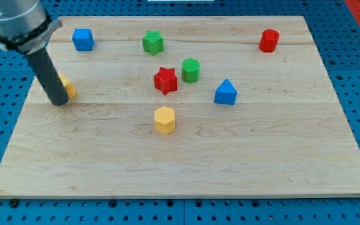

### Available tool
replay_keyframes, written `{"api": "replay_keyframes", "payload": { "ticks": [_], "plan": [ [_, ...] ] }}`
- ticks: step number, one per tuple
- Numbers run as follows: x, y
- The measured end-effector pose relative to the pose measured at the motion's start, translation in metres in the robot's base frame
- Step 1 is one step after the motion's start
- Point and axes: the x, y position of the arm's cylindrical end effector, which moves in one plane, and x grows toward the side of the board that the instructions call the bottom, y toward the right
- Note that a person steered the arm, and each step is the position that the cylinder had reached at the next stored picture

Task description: Keep yellow hexagon vertically below red circle

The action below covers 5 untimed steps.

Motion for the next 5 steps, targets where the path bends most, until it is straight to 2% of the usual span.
{"api": "replay_keyframes", "payload": {
  "ticks": [1,3,5],
  "plan": [
    [-0.012,0.007],
    [-0.010,0.011],
    [-0.002,0.072]
  ]
}}
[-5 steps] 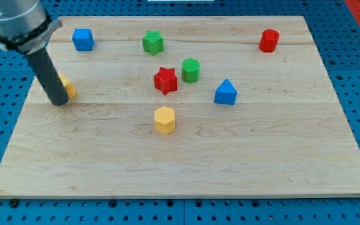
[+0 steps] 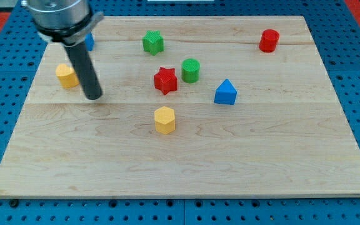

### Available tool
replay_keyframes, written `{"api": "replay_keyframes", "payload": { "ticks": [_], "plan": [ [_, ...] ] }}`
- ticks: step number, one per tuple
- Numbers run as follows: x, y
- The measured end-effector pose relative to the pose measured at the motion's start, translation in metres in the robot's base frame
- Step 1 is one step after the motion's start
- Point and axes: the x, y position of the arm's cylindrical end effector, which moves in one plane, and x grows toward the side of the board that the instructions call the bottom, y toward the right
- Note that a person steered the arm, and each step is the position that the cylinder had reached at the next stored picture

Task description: Keep yellow hexagon vertically below red circle

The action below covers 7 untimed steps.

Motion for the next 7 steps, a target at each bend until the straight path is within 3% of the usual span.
{"api": "replay_keyframes", "payload": {
  "ticks": [1,3,4,5,7],
  "plan": [
    [-0.002,0.051],
    [0.049,0.073],
    [0.073,0.111],
    [0.074,0.202],
    [0.099,0.266]
  ]
}}
